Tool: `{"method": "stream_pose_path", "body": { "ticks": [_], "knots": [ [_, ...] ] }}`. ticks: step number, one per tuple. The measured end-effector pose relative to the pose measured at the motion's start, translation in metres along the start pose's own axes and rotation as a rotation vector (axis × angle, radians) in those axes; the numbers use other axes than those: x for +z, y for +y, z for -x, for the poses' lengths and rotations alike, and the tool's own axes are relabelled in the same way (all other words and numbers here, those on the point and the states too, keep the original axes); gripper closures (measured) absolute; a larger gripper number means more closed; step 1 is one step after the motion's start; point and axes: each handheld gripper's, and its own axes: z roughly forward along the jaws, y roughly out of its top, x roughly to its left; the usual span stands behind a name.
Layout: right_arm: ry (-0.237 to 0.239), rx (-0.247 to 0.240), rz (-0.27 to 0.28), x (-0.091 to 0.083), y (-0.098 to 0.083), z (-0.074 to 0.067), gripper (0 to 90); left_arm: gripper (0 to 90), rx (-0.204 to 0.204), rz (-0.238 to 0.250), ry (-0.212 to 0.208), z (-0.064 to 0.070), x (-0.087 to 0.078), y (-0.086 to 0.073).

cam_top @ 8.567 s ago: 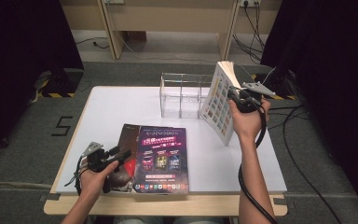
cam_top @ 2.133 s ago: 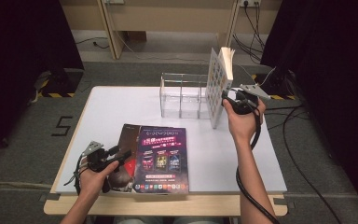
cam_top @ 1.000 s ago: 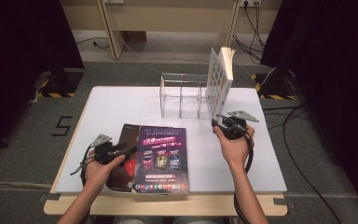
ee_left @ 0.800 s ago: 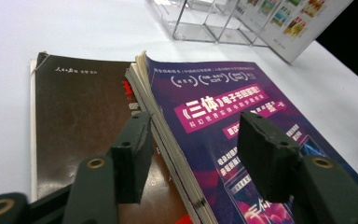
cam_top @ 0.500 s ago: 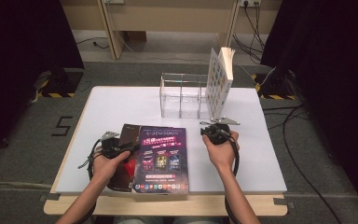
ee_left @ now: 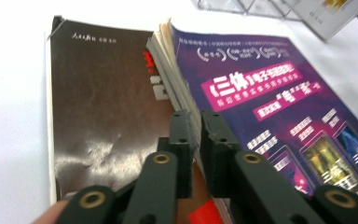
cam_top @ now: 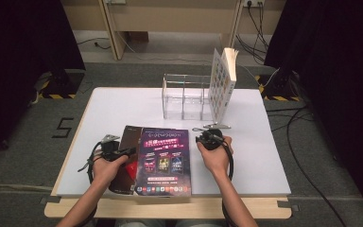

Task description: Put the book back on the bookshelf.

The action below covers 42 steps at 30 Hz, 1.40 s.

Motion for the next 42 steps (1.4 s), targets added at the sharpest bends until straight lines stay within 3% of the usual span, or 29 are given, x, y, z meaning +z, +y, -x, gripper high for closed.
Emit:
{"method": "stream_pose_path", "body": {
  "ticks": [8, 17, 42],
  "knots": [
    [0.008, -0.006, -0.018, 0.007, 0.0, -0.005, 76.8, 87.9, 0.0, -0.031, 0.016, 0.001, 0.005, 0.0],
    [0.003, -0.004, -0.061, 0.019, -0.003, -0.007, 76.0, 88.0, 0.001, -0.049, 0.006, 0.004, 0.011, -0.001],
    [-0.021, 0.003, -0.106, 0.028, -0.008, -0.002, 74.7, 89.5, 0.078, -0.066, 0.019, 0.017, 0.019, 0.007]
  ]
}}
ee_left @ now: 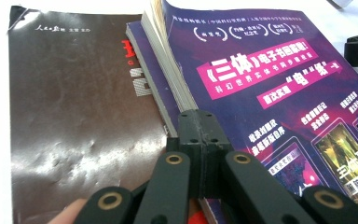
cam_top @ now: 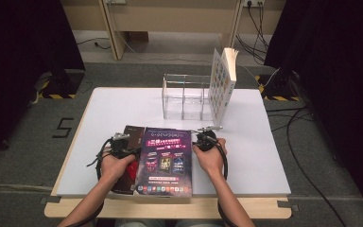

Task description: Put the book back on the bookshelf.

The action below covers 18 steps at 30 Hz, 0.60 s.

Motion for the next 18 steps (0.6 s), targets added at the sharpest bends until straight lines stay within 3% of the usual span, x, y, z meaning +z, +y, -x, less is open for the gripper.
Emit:
{"method": "stream_pose_path", "body": {
  "ticks": [6, 10, 14, 18],
  "knots": [
    [-0.004, 0.012, 0.004, -0.001, 0.001, 0.002, 73.3, 88.6, -0.008, 0.008, -0.004, 0.0, 0.0, -0.001],
    [-0.006, 0.021, 0.016, -0.002, 0.003, 0.004, 70.6, 76.2, -0.083, 0.058, -0.011, -0.008, -0.007, 0.007],
    [-0.003, 0.032, 0.018, -0.002, 0.006, 0.004, 67.9, 66.6, -0.107, 0.061, -0.029, -0.007, -0.007, 0.011],
    [0.009, 0.048, 0.024, -0.001, 0.01, 0.004, 64.4, 62.7, -0.117, 0.046, -0.056, -0.002, -0.001, 0.011]
  ]
}}
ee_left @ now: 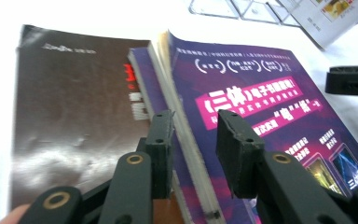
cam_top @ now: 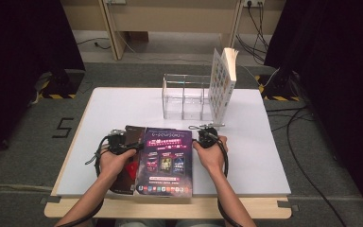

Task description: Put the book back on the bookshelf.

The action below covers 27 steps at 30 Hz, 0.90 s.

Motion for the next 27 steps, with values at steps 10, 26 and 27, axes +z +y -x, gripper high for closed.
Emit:
{"method": "stream_pose_path", "body": {
  "ticks": [10, 26, 27],
  "knots": [
    [0.024, 0.022, -0.009, 0.008, 0.014, -0.002, 59.9, 60.5, 0.0, -0.031, 0.003, 0.003, 0.012, -0.001],
    [0.065, 0.07, -0.055, 0.025, 0.025, -0.006, 55.5, 59.8, -0.016, -0.043, -0.006, 0.002, 0.015, -0.001],
    [0.065, 0.07, -0.055, 0.025, 0.025, -0.006, 55.5, 59.5, -0.016, -0.043, -0.006, 0.002, 0.015, -0.001]
  ]
}}
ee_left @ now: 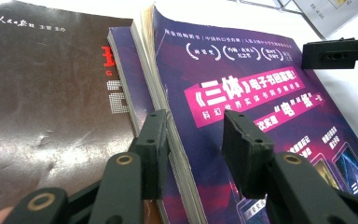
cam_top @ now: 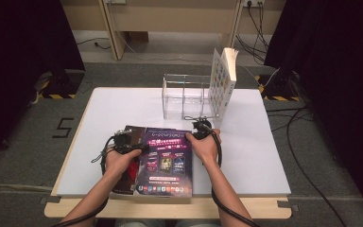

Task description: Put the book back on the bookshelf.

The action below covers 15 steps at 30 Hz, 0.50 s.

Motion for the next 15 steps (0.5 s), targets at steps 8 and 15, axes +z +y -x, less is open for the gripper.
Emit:
{"method": "stream_pose_path", "body": {
  "ticks": [8, 15],
  "knots": [
    [0.019, 0.031, -0.002, 0.0031, 0.0, -0.0026, 53.1, 59.1, -0.009, 0.006, -0.003, 0.0006, -0.0003, -0.0005],
    [0.03, 0.063, 0.009, 0.0049, -0.0014, -0.0017, 51.4, 59.4, -0.018, 0.015, 0.003, 0.0032, -0.0023, 0.0]
  ]
}}
